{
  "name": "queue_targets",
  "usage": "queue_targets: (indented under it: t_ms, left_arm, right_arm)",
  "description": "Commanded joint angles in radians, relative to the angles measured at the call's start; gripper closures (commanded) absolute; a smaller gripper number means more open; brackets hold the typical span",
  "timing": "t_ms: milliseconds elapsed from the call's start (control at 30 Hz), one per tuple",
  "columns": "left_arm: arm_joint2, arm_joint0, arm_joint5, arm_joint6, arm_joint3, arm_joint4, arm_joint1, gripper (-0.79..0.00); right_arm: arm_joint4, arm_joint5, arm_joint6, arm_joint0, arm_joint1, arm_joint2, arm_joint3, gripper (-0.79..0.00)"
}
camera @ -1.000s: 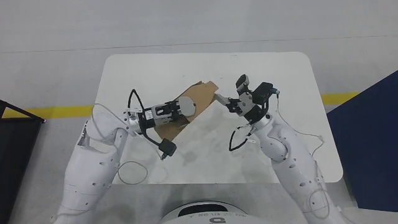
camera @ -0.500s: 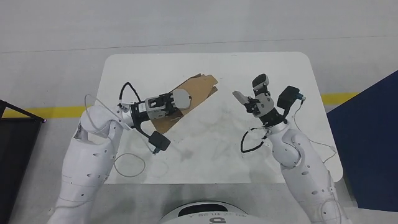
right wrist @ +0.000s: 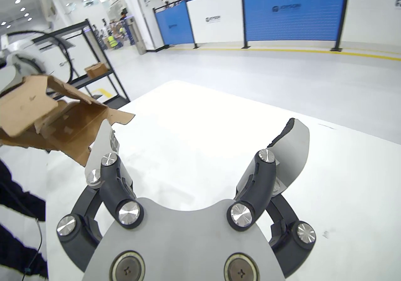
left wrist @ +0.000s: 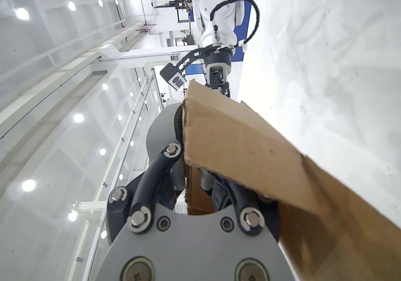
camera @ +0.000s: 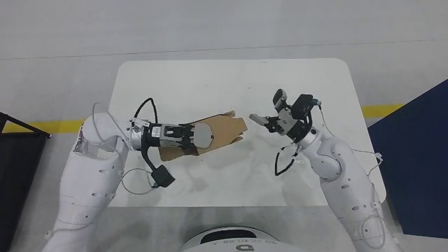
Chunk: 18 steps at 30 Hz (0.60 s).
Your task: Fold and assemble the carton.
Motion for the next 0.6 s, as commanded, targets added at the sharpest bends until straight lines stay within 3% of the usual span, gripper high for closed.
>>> queue_targets:
  t_ms: [0,200,567]
  left_arm:
    - [0.007,-0.01,0.004,0.003,0.015,-0.002,0.003,0.0]
    - [0.026,-0.058,0.034,-0.066,0.101,-0.024,0.007,0.0]
    - [0.083,-0.131,0.077,-0.105,0.204,-0.025,0.016,0.0]
  right_arm:
    - [0.011,-0.031,0.018,0.008,0.0,-0.019,0.001,-0.785]
    - [0.037,-0.14,0.086,0.039,0.003,-0.085,0.009,-0.785]
    - [0.063,-0.222,0.193,0.086,0.011,-0.152,-0.007,-0.785]
